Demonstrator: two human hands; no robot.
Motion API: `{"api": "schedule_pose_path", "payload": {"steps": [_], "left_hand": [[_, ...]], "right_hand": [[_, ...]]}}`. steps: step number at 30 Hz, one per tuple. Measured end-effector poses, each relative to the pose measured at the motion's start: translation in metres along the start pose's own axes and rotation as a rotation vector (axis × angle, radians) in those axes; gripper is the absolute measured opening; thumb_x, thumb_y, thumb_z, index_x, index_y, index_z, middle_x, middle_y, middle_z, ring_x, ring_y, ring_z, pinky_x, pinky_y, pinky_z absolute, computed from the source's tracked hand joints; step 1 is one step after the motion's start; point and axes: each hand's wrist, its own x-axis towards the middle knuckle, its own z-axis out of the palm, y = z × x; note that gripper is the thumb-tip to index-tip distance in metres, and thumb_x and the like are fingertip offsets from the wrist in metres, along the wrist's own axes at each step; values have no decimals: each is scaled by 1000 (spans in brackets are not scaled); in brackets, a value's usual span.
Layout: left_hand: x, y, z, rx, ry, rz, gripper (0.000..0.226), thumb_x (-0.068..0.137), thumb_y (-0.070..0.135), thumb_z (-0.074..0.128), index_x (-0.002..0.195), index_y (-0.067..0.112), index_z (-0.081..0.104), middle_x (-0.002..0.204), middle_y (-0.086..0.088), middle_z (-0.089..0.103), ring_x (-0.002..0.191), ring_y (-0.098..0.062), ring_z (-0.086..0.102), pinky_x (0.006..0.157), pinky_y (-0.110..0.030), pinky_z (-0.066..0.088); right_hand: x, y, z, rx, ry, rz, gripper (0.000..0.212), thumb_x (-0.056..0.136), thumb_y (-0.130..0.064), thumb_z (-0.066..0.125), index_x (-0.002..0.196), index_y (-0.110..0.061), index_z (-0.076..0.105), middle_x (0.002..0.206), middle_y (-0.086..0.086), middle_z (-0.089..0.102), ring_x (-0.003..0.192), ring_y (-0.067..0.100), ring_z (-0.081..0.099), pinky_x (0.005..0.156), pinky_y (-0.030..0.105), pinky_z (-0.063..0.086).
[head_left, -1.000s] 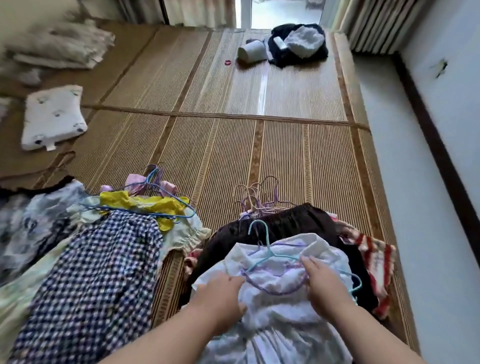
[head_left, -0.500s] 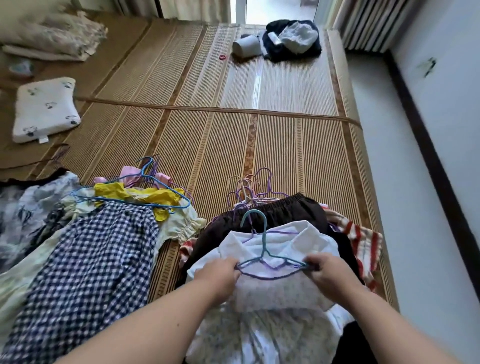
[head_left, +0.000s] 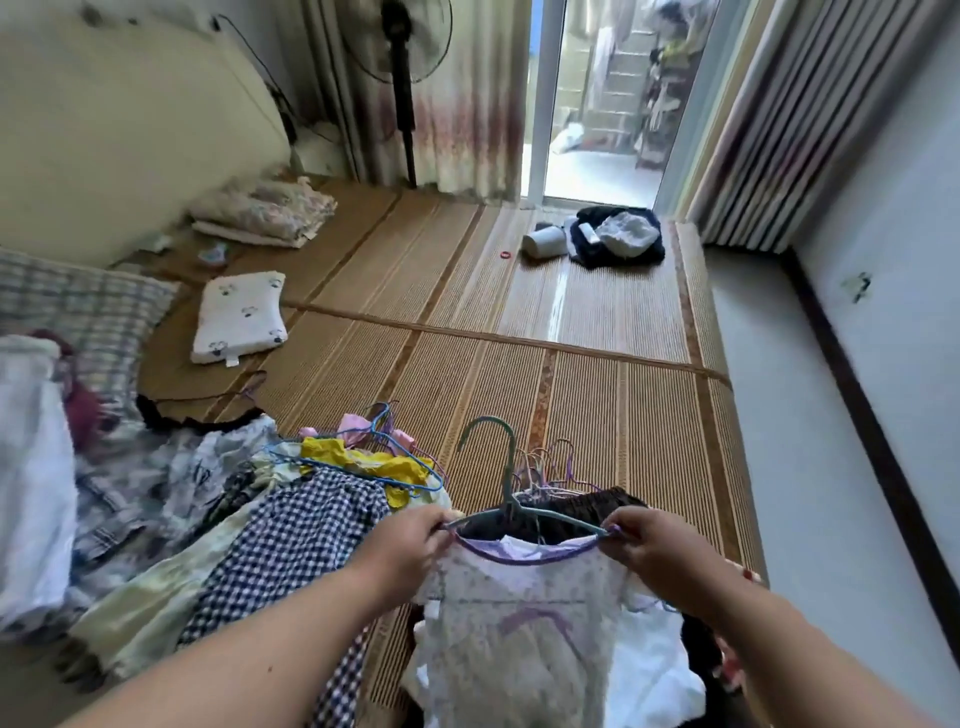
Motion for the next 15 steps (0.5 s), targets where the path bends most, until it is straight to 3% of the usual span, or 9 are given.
{"api": "schedule_pose_path", "payload": {"steps": [3, 6, 11, 15], "left_hand": [[-35, -4, -22, -58, 97, -75, 25, 94, 22, 49, 71, 29, 51, 75, 7, 57, 76, -18, 54, 63, -32, 35], [-75, -9, -46, -71, 182, -122, 22, 95, 23, 49, 73, 25, 52, 76, 1, 58, 76, -21, 55, 67, -34, 40], [-138, -22, -89, -39, 382, -184, 17, 95, 25, 50, 79, 28, 55, 79, 3, 60, 73, -15, 54, 61, -31, 36], [-174, -49, -124, 13, 500, -238, 14, 96, 27, 49, 86, 26, 58, 83, 2, 60, 76, -16, 55, 63, -31, 40]], "right_hand": [[-5, -34, -4, 27, -18, -94, 7, 84, -26, 68, 87, -19, 67, 76, -1, 65, 72, 16, 58, 59, 21, 41], [-11, -67, -4, 87, -93, -177, 9, 85, -22, 67, 86, -13, 65, 72, 0, 60, 66, 13, 52, 60, 25, 39], [-16, -126, 8, 111, -110, -315, 6, 83, -23, 69, 80, -20, 65, 60, -12, 52, 54, 1, 44, 50, 13, 33], [-16, -177, 30, 149, -126, -411, 13, 83, -21, 68, 85, -9, 66, 57, -11, 47, 46, -4, 37, 47, 11, 32]]}}
